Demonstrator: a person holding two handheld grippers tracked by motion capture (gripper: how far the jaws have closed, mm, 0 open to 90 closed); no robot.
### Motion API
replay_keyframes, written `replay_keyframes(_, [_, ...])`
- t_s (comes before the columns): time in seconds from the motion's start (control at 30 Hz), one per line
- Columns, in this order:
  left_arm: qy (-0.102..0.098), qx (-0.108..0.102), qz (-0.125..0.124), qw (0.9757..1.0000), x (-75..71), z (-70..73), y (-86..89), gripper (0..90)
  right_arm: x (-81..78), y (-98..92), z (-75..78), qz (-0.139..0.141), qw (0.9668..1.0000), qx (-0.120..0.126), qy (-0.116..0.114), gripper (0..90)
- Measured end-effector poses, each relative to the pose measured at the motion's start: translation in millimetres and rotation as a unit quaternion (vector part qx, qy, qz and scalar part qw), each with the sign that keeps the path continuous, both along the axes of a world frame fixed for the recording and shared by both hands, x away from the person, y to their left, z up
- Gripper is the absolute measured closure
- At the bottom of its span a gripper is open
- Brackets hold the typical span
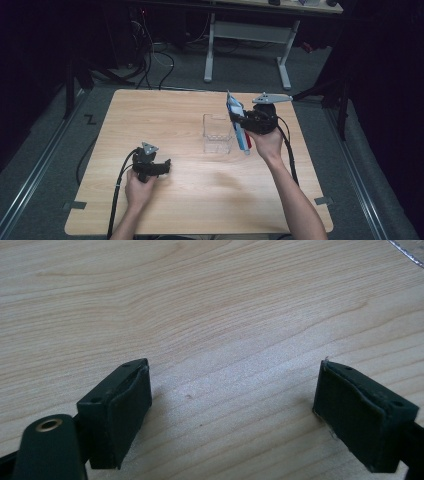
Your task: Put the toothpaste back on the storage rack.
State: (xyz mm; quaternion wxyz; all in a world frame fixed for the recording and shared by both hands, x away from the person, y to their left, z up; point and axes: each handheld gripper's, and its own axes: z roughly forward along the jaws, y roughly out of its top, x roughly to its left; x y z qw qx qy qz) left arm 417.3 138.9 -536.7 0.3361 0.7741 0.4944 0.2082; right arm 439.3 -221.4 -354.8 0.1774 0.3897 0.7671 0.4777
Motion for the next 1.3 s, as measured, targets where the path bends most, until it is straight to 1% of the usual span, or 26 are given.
replay_keyframes(0.13, [0.0,0.0,0.0,1.0,0.0,0.0,0.0,15.7,5.7,3.5,0.4,-0.003,1.0,0.001,0.003,69.9])
replay_keyframes(0.43, [0.0,0.0,0.0,1.0,0.0,0.0,0.0,15.7,18.4,14.8,0.4,-0.005,1.0,0.003,-0.003,69.8])
replay_keyframes(0.6, [0.001,0.0,-0.001,1.0,0.0,0.1,0.1,15.7,25.8,18.6,1.8,-0.003,0.9998,0.021,0.005,69.7])
replay_keyframes(0.83, [0.0,0.0,0.0,1.0,0.0,0.0,0.0,15.7,36.6,23.7,4.1,-0.011,0.9996,0.026,0.008,69.6])
replay_keyframes(1.1, [0.0,0.0,0.0,1.0,0.0,-0.1,0.0,15.7,47.2,30.8,6.3,-0.021,0.9996,0.019,-0.001,69.4])
replay_keyframes(1.3, [0.0,0.001,-0.001,1.0,0.0,0.0,0.1,15.7,56.7,32.9,-3.0,-0.042,0.9991,0.01,-0.001,69.3])
